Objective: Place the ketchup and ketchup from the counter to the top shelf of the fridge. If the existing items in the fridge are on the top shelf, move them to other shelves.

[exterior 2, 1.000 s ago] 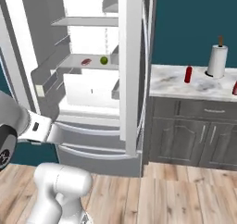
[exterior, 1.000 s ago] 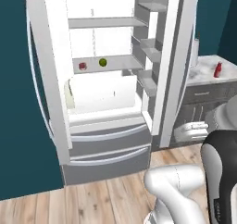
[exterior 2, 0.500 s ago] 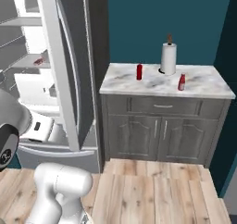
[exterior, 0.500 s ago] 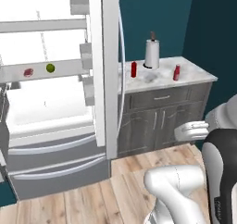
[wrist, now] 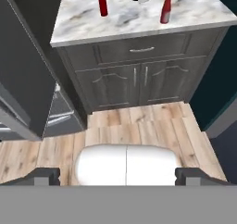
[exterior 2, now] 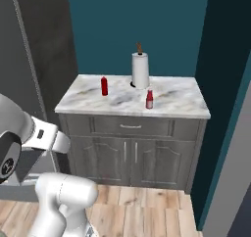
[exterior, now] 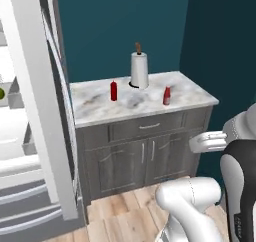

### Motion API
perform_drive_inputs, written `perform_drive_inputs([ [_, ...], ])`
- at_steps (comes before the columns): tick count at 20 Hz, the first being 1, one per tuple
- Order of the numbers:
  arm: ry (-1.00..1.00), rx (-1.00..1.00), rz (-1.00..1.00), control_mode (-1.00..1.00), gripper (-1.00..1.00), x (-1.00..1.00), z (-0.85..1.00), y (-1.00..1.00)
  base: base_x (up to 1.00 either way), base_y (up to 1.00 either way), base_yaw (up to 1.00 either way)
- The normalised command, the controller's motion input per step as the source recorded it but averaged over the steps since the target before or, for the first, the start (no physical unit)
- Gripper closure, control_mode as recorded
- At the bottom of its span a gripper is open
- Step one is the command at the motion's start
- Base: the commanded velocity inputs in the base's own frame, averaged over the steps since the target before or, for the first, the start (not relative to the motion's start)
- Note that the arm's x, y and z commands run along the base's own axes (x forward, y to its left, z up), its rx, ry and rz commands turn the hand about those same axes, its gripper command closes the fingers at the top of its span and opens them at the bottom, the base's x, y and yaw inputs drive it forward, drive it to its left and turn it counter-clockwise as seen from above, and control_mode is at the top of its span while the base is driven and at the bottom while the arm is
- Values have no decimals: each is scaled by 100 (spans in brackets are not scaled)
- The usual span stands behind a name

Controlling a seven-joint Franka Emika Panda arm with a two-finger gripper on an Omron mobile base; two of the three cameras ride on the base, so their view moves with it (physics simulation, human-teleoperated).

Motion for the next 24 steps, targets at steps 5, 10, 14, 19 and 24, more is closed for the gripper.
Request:
perform_drive_inputs([
  [5,0,0,0,100,-100,0,0,0,94,-55,0],
  [10,0,0,0,100,-100,0,0,0,31,-70,0],
  [14,0,0,0,100,-100,0,0,0,1,-56,0],
  [19,0,0,0,100,-100,0,0,0,11,-18,0],
  [24,0,0,0,100,-100,0,0,0,28,-7,0],
])
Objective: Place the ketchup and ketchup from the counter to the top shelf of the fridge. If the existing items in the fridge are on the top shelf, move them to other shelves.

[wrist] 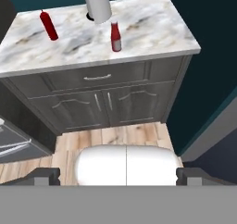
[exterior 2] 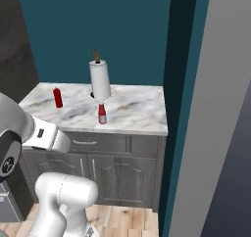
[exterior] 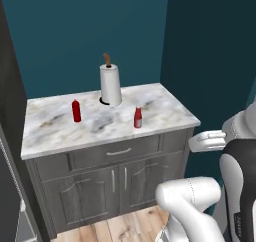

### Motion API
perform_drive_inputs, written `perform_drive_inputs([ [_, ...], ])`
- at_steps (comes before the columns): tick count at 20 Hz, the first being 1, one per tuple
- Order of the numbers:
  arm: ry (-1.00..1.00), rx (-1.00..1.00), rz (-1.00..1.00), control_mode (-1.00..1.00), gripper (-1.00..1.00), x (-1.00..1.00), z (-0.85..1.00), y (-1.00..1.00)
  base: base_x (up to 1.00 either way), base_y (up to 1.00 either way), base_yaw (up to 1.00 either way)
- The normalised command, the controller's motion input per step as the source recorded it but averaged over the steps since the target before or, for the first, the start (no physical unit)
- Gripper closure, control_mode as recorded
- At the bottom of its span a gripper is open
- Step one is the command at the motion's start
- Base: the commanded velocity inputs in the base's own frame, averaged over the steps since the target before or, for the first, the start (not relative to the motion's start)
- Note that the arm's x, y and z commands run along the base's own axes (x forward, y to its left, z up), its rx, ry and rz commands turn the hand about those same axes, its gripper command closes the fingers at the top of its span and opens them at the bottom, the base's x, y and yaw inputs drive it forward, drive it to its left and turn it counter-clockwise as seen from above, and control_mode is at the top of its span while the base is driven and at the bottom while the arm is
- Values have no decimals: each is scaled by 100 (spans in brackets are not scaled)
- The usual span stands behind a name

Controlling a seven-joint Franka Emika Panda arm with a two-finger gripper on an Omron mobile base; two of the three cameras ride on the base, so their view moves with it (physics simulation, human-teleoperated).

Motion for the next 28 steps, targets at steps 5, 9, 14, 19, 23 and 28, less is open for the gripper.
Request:
perform_drive_inputs([
  [5,0,0,0,-100,-100,23,0,-8,11,-3,0],
  [9,0,-2,0,-100,-100,67,-10,-4,0,0,0],
  [14,0,-2,0,-100,-100,90,-27,0,0,0,0],
  [19,0,-1,0,-100,-100,97,-32,0,0,0,0],
  [23,0,0,0,-100,-100,86,-27,0,0,0,0],
  [28,0,0,0,-100,-100,82,-19,17,0,0,0],
])
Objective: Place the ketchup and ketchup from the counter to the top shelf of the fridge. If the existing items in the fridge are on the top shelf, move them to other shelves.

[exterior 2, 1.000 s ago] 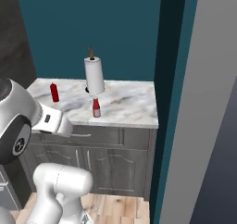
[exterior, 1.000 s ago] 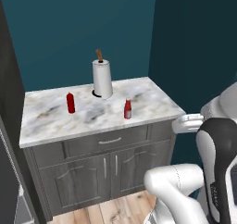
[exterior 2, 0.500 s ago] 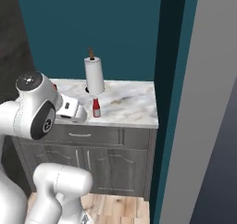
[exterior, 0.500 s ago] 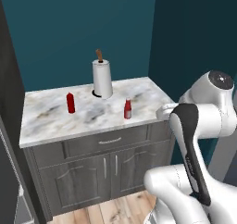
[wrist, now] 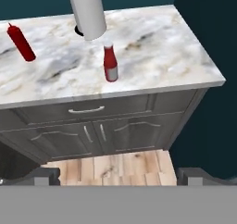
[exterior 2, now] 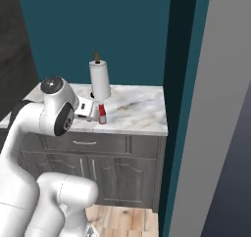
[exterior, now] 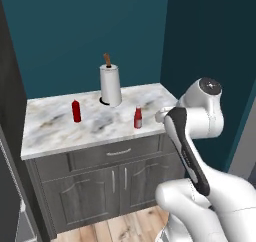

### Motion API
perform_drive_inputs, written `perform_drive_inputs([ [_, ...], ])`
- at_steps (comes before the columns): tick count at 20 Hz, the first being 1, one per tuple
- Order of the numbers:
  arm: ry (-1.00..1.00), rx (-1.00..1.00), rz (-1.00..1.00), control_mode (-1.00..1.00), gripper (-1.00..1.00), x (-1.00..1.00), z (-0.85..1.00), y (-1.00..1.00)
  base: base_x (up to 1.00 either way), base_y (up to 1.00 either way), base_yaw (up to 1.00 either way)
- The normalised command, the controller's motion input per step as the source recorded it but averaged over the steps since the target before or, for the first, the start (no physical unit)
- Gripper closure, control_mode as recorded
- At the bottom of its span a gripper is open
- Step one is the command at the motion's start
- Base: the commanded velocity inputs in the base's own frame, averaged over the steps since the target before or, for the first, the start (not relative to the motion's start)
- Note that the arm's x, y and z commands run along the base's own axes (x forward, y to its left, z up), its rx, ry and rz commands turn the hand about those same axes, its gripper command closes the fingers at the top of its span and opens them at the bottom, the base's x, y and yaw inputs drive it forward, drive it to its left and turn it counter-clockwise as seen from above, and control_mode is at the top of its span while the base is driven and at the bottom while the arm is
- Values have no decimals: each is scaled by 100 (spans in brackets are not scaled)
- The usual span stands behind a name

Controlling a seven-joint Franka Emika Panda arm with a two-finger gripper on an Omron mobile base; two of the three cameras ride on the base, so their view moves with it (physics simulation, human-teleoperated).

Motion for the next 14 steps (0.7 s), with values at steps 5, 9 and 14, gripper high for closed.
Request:
perform_drive_inputs([
  [5,0,0,0,-100,-100,71,-20,23,0,0,0],
  [9,0,0,0,-100,-100,52,-31,12,0,0,0],
  [14,0,0,0,-100,-100,31,-37,1,0,0,0],
])
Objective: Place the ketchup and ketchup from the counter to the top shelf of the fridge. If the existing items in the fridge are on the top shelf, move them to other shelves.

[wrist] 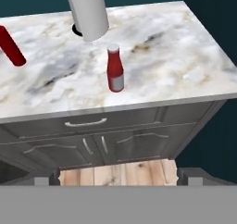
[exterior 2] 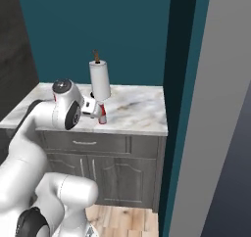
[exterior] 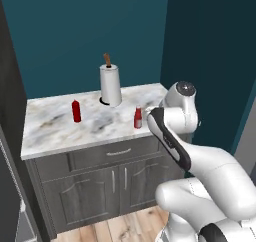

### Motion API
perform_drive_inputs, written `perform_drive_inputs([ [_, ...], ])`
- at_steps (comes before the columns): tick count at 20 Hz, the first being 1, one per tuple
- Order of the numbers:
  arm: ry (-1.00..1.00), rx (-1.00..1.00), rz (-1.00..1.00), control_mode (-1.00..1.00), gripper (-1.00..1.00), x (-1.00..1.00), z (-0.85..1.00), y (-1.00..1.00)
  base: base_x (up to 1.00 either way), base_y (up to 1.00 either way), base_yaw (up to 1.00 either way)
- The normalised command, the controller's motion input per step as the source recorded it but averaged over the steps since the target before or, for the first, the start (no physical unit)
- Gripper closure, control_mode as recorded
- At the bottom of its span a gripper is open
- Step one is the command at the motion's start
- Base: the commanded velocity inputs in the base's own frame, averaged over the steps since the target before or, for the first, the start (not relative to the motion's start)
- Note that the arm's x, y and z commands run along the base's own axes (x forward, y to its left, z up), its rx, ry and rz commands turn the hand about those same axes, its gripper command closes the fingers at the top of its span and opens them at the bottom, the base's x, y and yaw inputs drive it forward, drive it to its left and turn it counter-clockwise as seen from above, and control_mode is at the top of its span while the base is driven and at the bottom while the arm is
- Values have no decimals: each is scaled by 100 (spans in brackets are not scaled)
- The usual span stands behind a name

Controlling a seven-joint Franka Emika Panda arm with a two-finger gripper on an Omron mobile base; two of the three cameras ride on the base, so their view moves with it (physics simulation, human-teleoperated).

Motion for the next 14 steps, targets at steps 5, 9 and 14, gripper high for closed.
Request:
perform_drive_inputs([
  [5,0,0,0,-100,-100,30,-37,0,0,0,0],
  [9,0,-2,0,-100,-100,32,-27,3,0,0,0],
  [14,0,-1,0,-100,-100,35,-14,6,0,0,0],
])
